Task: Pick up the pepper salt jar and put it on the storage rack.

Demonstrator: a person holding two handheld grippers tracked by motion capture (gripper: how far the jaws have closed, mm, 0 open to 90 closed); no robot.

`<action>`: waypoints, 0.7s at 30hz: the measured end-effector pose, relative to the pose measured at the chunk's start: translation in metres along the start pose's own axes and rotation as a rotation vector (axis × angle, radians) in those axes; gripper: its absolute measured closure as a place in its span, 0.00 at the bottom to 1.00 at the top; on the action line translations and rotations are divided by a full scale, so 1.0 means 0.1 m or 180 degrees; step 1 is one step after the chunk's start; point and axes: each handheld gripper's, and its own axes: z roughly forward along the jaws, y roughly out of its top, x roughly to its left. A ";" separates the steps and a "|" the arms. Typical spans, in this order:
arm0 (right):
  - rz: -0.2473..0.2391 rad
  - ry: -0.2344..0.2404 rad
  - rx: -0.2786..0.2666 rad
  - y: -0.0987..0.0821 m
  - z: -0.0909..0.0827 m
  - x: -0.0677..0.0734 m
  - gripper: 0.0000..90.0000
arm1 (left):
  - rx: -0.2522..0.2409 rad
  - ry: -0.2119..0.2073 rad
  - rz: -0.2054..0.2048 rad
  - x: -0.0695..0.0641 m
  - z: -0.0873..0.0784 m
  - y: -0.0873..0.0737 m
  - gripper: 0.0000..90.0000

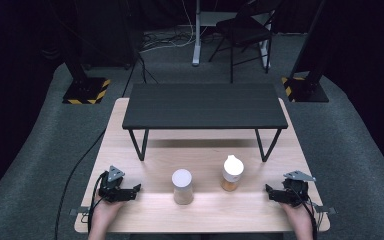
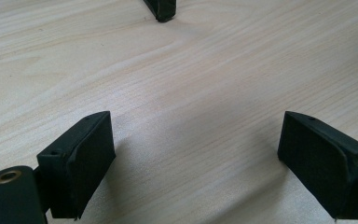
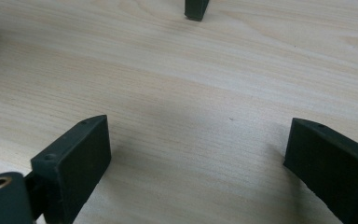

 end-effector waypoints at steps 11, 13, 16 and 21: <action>-0.0002 -0.0010 0.0001 0.00 0.00 0.01 0.06 | -0.0005 -0.0022 0.0008 0.00 0.00 0.00 0.11; -0.0002 -0.0009 0.0001 0.00 0.00 0.01 0.06 | -0.0004 -0.0031 0.0016 0.00 0.00 0.00 0.11; -0.0002 -0.0008 0.0002 0.00 0.00 0.01 0.06 | -0.0030 -0.0062 0.0003 0.01 -0.01 -0.02 0.12; -0.0005 -0.0003 0.0003 0.00 0.00 0.01 0.06 | -0.0180 -0.0127 0.0006 0.03 -0.04 -0.08 0.12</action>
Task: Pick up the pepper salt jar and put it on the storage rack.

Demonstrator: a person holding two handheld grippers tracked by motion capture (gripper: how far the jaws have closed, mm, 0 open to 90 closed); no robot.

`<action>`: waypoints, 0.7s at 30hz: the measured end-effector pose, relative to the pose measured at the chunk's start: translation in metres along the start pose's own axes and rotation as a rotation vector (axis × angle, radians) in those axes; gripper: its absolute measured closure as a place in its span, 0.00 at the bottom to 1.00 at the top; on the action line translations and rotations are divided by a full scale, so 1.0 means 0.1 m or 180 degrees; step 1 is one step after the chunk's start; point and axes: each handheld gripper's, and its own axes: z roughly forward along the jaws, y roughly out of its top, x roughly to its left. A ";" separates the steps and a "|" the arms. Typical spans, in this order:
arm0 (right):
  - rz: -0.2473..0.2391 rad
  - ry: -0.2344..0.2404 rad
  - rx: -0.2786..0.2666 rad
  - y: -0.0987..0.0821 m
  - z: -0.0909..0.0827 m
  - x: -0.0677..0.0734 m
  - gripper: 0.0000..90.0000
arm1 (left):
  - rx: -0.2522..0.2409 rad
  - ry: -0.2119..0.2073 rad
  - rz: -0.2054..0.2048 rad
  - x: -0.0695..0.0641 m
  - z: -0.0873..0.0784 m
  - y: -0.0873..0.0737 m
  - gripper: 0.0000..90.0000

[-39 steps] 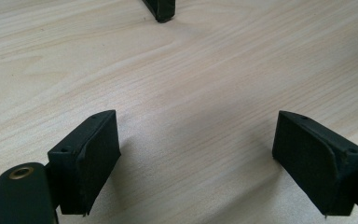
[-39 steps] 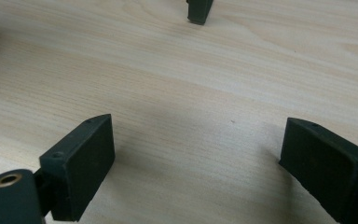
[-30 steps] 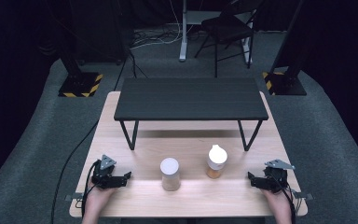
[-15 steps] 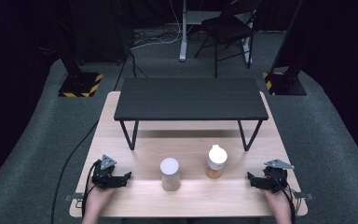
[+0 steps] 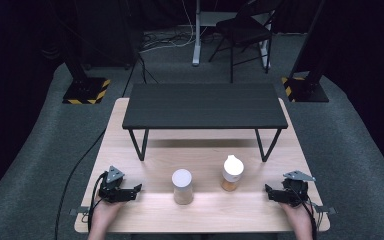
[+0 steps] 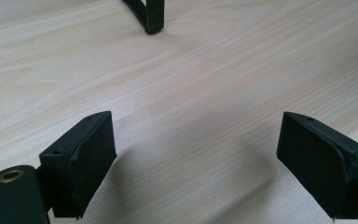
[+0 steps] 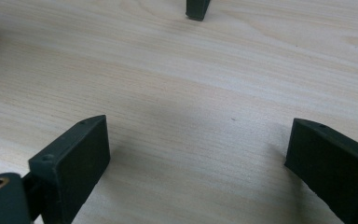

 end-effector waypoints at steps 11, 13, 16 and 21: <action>0.0001 0.0002 0.0001 0.00 0.00 0.00 0.06 | -0.0299 -0.0194 0.0098 -0.02 -0.11 -0.02 0.12; 0.0000 0.0002 0.0000 0.00 0.00 0.00 0.06 | -0.0343 -0.0254 0.0104 -0.02 -0.12 -0.01 0.12; 0.0000 0.0002 0.0000 0.00 0.00 0.00 0.06 | -0.0425 -0.0333 0.0132 -0.05 -0.15 0.00 0.12; 0.0001 0.0001 0.0000 0.00 0.00 0.00 0.06 | -0.0494 -0.0434 0.0218 -0.10 -0.18 0.04 0.12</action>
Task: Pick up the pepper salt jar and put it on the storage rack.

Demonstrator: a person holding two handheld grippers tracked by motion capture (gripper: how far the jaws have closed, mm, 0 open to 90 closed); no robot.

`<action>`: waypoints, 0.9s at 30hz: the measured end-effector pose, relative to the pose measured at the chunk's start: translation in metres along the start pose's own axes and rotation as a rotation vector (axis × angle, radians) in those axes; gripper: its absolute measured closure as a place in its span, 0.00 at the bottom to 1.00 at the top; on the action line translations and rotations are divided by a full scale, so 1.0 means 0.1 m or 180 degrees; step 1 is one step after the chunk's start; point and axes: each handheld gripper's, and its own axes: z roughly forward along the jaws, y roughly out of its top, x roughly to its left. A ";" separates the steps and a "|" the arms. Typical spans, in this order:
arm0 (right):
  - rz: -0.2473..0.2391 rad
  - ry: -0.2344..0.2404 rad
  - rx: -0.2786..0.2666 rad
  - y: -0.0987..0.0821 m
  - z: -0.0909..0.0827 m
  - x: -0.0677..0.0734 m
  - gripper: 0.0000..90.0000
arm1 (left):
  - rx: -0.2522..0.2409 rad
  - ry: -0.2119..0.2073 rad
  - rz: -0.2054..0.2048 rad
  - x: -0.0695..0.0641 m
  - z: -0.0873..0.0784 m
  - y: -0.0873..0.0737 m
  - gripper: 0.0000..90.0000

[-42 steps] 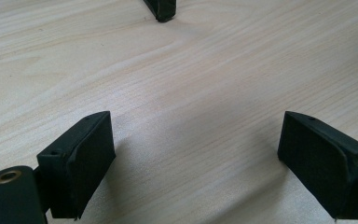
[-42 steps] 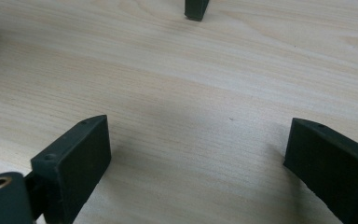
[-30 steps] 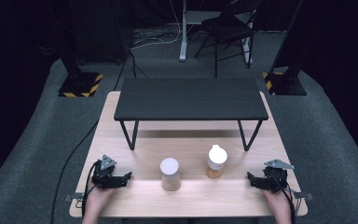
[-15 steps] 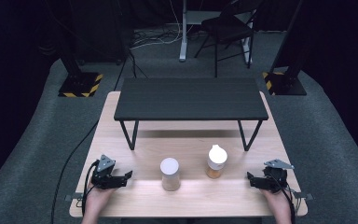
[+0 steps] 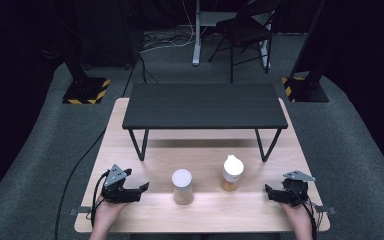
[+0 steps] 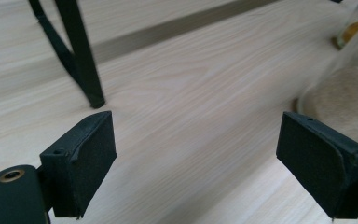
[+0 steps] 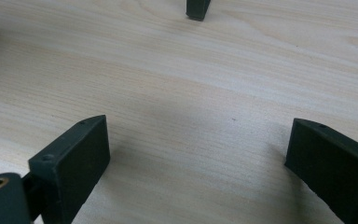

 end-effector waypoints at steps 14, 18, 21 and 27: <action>-0.0001 0.0001 0.0000 0.00 0.00 0.00 0.05 | -0.0183 -0.0357 0.0144 -0.15 0.00 0.11 0.12; 0.0000 0.0001 0.0000 0.00 0.00 0.00 0.05 | -0.0191 -0.0462 0.0161 -0.17 0.04 0.12 0.12; 0.0000 0.0001 0.0000 0.00 0.00 0.00 0.05 | -0.0204 -0.0522 0.0180 -0.20 0.06 0.14 0.12; 0.0000 0.0001 0.0001 0.00 0.00 0.00 0.05 | -0.0231 -0.0640 0.0175 -0.20 0.08 0.15 0.12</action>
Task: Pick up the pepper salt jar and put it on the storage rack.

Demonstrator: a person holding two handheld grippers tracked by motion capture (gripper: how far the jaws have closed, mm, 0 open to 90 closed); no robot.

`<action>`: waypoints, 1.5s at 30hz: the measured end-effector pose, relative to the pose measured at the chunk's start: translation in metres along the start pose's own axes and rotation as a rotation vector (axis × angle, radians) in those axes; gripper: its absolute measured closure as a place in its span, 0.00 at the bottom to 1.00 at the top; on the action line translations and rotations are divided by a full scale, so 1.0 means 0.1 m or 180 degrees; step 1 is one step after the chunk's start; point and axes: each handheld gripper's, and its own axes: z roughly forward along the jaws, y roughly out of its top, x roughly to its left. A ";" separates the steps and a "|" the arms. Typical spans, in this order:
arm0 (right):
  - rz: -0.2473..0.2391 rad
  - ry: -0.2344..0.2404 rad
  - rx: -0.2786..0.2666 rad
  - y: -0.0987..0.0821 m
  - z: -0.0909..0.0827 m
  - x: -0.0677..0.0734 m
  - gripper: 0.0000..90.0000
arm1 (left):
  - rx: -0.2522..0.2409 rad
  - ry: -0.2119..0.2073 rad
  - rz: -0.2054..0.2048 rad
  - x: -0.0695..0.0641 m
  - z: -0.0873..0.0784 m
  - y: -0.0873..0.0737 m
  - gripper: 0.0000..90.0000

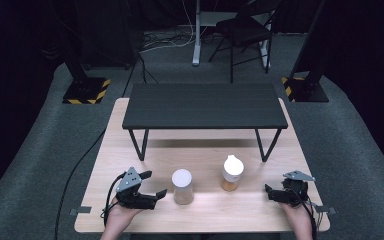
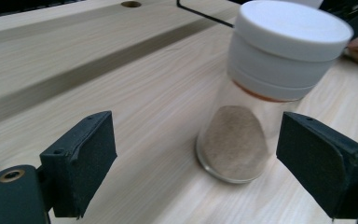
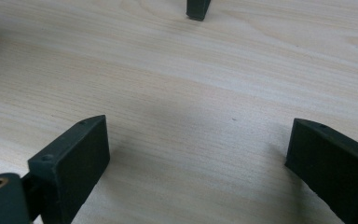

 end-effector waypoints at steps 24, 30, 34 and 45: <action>-0.0001 0.0003 0.0000 0.00 0.00 0.00 0.05 | 0.0021 -0.0247 0.0092 -0.13 0.27 0.04 0.12; -0.0004 0.0007 0.0000 0.00 0.00 0.00 0.05 | 0.0027 -0.0271 0.0074 -0.17 0.37 0.02 0.13; -0.0009 0.0011 0.0000 0.00 0.00 0.00 0.05 | 0.0031 -0.0278 0.0052 -0.19 0.43 0.02 0.13; -0.0017 0.0018 0.0001 0.00 0.00 0.00 0.05 | 0.0001 -0.0266 0.0033 -0.20 0.56 0.05 0.19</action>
